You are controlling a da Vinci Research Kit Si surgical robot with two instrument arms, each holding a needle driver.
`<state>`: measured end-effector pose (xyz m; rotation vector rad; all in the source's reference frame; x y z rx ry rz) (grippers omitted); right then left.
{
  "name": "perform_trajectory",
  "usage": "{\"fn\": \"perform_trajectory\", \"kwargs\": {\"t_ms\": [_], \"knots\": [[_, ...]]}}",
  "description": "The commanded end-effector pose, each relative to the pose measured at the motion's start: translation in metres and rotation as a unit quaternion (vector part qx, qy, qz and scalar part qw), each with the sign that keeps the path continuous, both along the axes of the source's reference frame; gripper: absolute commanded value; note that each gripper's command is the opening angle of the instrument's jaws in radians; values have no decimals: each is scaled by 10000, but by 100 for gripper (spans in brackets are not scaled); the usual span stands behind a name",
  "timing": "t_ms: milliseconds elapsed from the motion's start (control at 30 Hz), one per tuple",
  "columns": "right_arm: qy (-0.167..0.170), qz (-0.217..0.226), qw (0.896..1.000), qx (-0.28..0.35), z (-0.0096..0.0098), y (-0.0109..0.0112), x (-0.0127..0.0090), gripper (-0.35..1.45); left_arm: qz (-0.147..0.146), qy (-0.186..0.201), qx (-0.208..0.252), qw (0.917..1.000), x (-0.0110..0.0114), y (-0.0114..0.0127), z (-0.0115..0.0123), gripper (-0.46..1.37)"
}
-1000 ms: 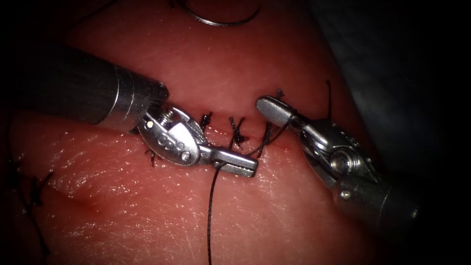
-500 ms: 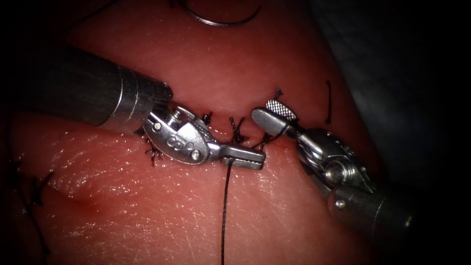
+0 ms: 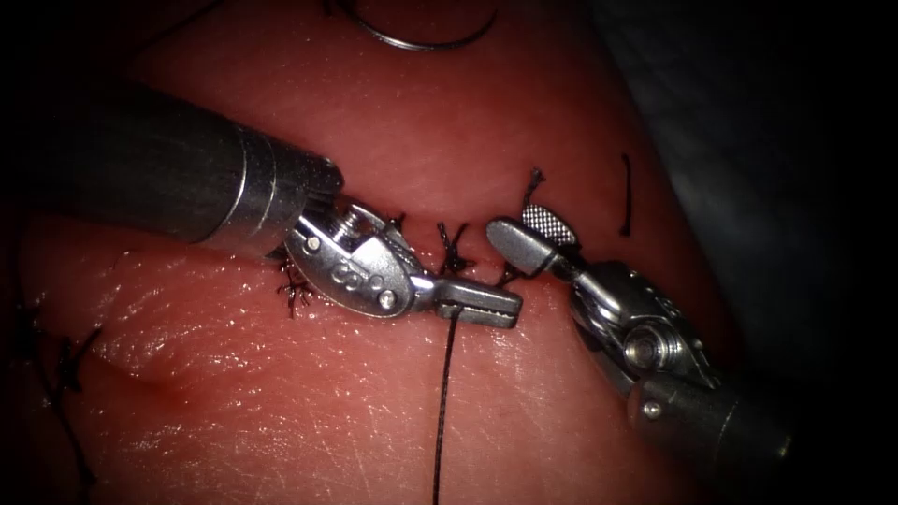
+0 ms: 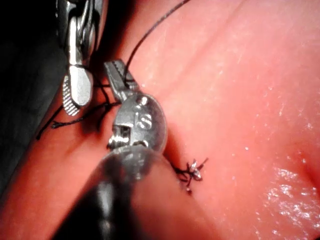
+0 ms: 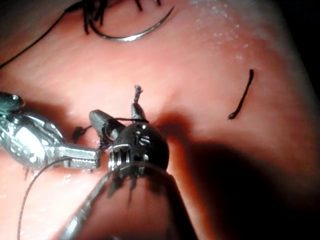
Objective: Wound Closure
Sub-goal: Grab the short tail with the right gripper
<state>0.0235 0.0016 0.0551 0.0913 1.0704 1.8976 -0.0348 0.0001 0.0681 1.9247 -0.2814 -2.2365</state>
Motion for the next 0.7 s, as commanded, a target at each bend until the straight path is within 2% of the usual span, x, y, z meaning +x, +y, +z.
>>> {"fn": "perform_trajectory", "kwargs": {"t_ms": [33, 167, 700], "knots": [[-23, 16, 10000, 8, 2, 0, 0, 63, 52, 2, 13, 10000, -1, 1, 1, -35], [-103, 35, 9999, 65, 9, 0, -5, 59, 51, 11, 12, 10000, -6, 5, 4, -35], [-94, 83, 9999, 36, 37, 19, -2, 70, 112, -6, -2, 9999, -17, 4, 10, -35]]}}
